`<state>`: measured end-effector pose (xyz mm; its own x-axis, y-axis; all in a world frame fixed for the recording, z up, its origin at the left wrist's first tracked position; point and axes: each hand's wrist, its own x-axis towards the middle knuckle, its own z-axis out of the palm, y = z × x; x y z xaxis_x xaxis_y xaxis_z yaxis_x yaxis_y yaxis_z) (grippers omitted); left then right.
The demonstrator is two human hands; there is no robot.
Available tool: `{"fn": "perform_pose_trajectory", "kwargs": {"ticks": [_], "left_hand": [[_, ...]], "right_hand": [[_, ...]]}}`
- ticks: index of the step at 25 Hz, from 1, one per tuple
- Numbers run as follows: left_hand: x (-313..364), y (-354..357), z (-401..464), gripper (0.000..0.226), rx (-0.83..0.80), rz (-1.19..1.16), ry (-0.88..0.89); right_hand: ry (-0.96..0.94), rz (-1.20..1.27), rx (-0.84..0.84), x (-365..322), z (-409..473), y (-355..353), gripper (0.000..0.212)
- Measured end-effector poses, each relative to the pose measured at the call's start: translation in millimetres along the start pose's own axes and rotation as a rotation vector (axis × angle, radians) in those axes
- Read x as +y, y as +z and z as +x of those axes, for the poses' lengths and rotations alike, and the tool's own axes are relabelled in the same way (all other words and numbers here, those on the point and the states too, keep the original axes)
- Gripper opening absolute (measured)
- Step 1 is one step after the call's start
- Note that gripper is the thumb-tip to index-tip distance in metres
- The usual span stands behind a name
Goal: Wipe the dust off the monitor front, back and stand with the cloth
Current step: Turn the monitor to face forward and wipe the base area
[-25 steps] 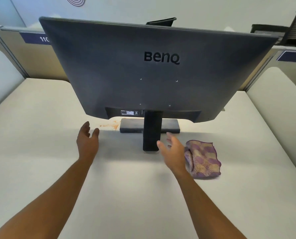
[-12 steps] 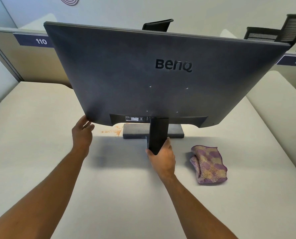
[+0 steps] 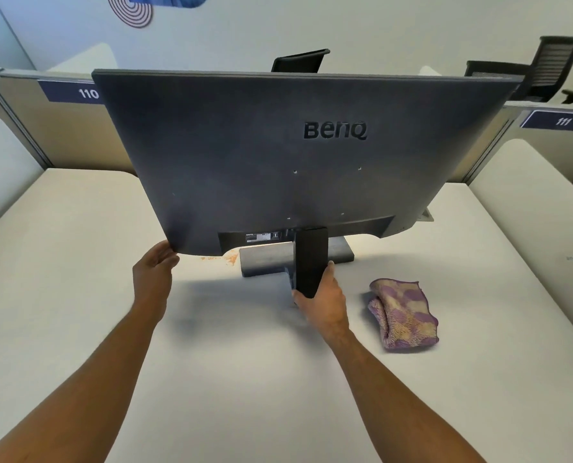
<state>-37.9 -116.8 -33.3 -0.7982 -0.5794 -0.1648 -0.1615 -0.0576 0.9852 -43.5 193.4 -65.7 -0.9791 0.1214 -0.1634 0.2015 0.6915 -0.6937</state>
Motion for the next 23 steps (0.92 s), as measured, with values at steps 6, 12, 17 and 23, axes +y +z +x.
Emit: {"fn": "perform_pose_trajectory", "kwargs": {"ticks": [6,12,17,23], "left_hand": [[-8.4,-15.6,-34.3,0.037,0.007,-0.037,0.027],[-17.0,-26.2,-64.7,0.033,0.013,-0.043,0.051],[-23.1,-29.2,-92.4,0.027,0.094,-0.086,0.063],[-31.5,-43.4,-118.5,0.023,0.067,-0.06,0.104]], "right_hand": [[-0.02,-0.035,-0.047,4.4,6.1,-9.9,0.109],[0.02,-0.07,-0.079,2.0,3.9,-18.8,0.103],[-0.209,0.022,0.21,-21.7,-55.4,8.7,0.067],[0.092,0.812,-0.374,-78.1,-102.2,54.1,0.032]]}}
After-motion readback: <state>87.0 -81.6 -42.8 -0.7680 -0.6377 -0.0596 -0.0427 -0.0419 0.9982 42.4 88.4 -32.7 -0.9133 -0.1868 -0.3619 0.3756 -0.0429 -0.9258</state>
